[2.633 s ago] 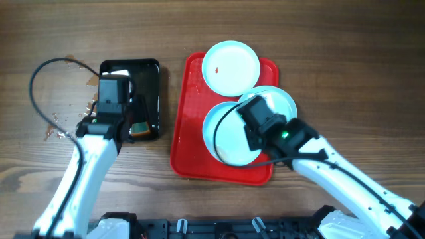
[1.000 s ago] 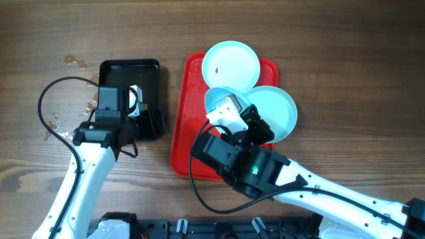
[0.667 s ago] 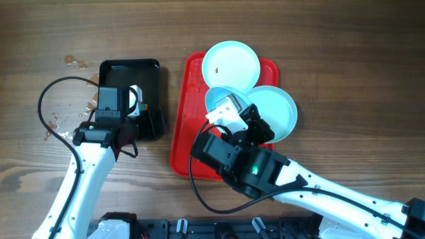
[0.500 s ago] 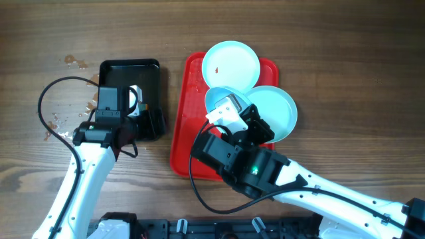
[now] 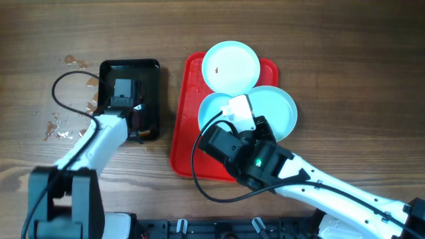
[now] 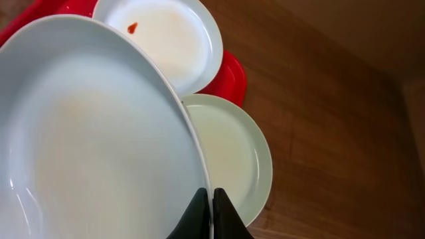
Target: Clean dirty plates on tray and stack at the side
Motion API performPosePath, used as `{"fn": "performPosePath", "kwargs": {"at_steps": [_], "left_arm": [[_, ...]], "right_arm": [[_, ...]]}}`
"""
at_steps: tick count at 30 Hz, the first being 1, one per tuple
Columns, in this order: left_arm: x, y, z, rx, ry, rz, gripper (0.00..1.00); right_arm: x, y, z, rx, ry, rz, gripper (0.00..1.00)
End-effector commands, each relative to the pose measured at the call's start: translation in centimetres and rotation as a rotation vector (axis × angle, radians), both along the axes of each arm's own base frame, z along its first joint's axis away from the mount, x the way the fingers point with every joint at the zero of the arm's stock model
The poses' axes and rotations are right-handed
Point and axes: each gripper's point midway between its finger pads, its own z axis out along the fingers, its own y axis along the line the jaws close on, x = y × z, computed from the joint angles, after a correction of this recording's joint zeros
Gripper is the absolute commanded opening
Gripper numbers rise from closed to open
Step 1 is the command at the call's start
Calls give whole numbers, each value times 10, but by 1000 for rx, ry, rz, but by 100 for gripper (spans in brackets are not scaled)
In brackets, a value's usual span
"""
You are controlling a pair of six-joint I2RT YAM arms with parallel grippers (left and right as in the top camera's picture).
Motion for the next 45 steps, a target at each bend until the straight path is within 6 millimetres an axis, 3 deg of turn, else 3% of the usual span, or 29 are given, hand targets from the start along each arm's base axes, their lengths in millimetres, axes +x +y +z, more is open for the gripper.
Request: {"fn": "performPosePath", "kwargs": {"at_steps": [1,2,4,7,8,10,12,15,16,17,18,20,23,26,28,34,38,40,45], "left_arm": [[-4,8,-17,39,43,19,14],[-4,8,-18,39,46,18,4],[-4,4,-14,22,40,5,4],[1,4,24,18,-17,6,4],[1,4,38,18,-49,-1,9],[2,6,48,34,-80,-13,44],[0,15,38,80,-66,4,56],[-8,15,-3,84,7,0,60],[-12,13,-13,76,33,-5,55],[-14,11,-19,64,55,-10,44],[-15,9,-22,52,66,-14,5],[-12,7,-12,45,51,-16,4],[-1,7,40,39,-35,-13,4],[1,7,74,28,-133,-2,4],[0,7,75,18,-131,22,4],[-10,14,37,-26,-25,122,4],[-3,14,40,-29,-55,116,4],[-3,14,40,-29,-53,116,4],[-4,14,40,-29,-51,116,4]], "right_arm": [[3,3,5,32,-11,-18,4],[3,3,5,31,-11,-18,4],[3,3,5,31,-10,-18,4],[3,3,5,30,-10,-17,4],[3,3,5,30,-10,-17,4],[3,3,5,31,-10,-17,4],[3,3,5,31,-10,-18,4],[3,3,5,31,-10,-17,4],[3,3,5,31,-10,-17,4],[3,3,5,30,-10,-17,4],[3,3,5,31,-10,-17,4],[3,3,5,30,-10,-17,4],[3,3,5,30,-10,-17,4],[3,3,5,31,-10,-17,4],[3,3,5,32,-10,-18,4],[-5,3,-5,131,33,-94,4],[-3,1,-4,85,26,-68,4],[7,-9,13,-34,-66,-52,4],[15,-1,21,-154,-80,62,4]]}}
